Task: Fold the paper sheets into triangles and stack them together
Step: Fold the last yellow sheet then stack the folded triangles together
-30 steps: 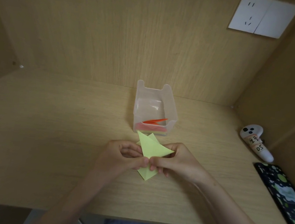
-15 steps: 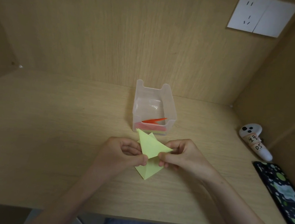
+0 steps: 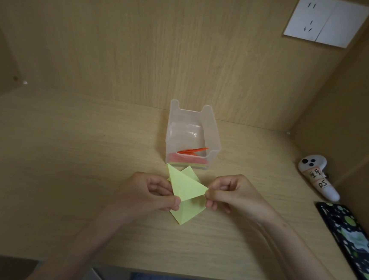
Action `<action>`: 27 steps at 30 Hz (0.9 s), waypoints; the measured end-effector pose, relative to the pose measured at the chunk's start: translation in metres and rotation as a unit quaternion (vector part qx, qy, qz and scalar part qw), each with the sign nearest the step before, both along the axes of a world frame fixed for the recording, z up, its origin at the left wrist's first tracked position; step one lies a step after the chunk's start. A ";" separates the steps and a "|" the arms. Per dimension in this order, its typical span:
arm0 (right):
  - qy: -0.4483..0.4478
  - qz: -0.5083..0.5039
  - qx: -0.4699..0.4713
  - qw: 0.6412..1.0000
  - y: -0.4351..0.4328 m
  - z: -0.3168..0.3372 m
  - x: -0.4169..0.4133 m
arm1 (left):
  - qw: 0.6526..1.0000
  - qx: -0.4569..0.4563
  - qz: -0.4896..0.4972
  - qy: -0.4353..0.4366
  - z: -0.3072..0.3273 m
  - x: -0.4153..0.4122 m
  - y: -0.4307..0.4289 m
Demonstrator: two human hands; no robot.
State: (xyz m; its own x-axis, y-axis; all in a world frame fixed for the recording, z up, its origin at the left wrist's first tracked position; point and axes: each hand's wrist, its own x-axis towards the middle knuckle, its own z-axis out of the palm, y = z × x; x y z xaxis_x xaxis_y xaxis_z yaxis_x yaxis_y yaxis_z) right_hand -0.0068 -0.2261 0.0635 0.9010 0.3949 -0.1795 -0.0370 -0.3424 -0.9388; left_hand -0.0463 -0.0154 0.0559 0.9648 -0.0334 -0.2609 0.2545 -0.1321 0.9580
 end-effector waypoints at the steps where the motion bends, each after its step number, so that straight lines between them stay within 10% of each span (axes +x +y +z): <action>1: -0.001 -0.005 0.000 1.000 -0.001 0.000 0.000 | 1.000 0.000 0.002 0.001 0.000 0.000 0.002; 27: 0.011 0.065 0.016 0.998 0.022 -0.003 -0.013 | 0.995 0.079 -0.023 -0.062 -0.007 0.000 -0.002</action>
